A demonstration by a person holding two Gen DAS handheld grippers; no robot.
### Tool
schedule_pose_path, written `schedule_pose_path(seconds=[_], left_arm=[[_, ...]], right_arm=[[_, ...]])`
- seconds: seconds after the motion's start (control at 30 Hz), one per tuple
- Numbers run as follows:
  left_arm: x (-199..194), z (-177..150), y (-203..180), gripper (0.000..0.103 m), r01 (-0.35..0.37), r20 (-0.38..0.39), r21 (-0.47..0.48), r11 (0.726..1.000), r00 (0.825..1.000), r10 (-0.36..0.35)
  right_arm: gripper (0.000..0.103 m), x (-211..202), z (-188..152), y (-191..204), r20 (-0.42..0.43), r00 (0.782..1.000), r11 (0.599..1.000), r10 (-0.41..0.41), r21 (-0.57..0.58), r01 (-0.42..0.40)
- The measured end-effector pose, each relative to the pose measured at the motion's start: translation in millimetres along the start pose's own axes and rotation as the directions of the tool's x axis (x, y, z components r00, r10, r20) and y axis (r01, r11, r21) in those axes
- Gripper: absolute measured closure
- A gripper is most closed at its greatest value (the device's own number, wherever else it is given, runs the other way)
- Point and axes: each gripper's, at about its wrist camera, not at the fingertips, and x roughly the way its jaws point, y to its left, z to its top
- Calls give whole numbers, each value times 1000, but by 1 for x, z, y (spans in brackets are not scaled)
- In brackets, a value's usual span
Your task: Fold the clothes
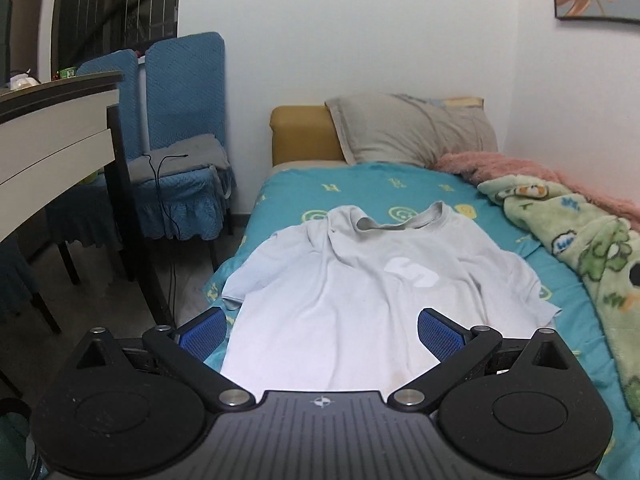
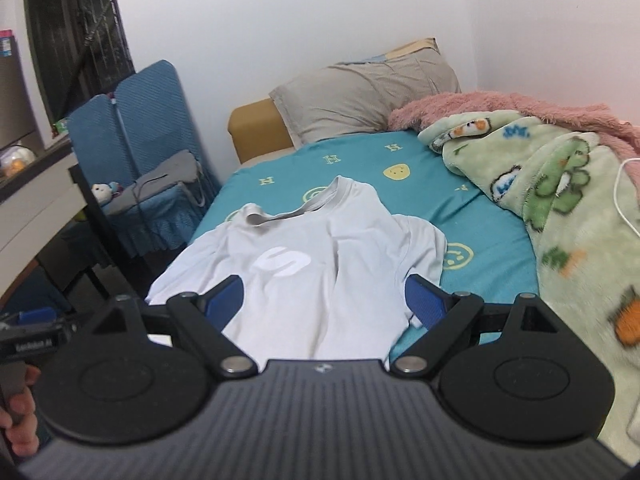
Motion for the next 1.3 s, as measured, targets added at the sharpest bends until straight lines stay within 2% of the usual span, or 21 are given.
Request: schedule_pose_path(seconds=[0.1, 0.3, 0.6, 0.77, 0.83, 0.93, 1.03, 1.1, 1.2, 1.3], left_arm=[[-7, -6, 6, 0, 14, -17, -48, 999, 1000, -15], [7, -9, 12, 0, 21, -45, -114, 993, 999, -26], [53, -12, 38, 4, 40, -107, -273, 961, 992, -72], [92, 0, 68, 7, -8, -106, -314, 949, 994, -27], [109, 2, 88, 8, -26, -98, -377, 926, 995, -12], [140, 6, 117, 14, -53, -94, -476, 878, 996, 10], [178, 5, 137, 25, -79, -109, -522, 849, 994, 26], [204, 5, 147, 33, -87, -130, -532, 843, 991, 20], [241, 6, 154, 34, -85, -137, -532, 843, 991, 14], [272, 6, 155, 34, -85, -160, -510, 856, 987, 3]], right_arm=[[14, -11, -17, -5, 27, 999, 1000, 25, 17, -25], [14, -3, -35, -12, 28, 998, 996, 54, 63, -56], [14, 14, -41, -19, 41, 997, 994, 60, 91, -64], [14, 31, -42, -23, 44, 998, 993, 41, 108, -46], [14, 41, -42, -25, 38, 999, 993, 37, 115, -41], [14, 63, -42, -31, 16, 999, 991, 35, 128, -37], [14, 85, -46, -35, -14, 1000, 992, 24, 127, -22], [14, 98, -49, -39, -36, 999, 992, 16, 127, -12], [14, 112, -53, -45, -58, 998, 989, 16, 148, -7], [14, 126, -58, -47, -69, 998, 990, 6, 144, 4]])
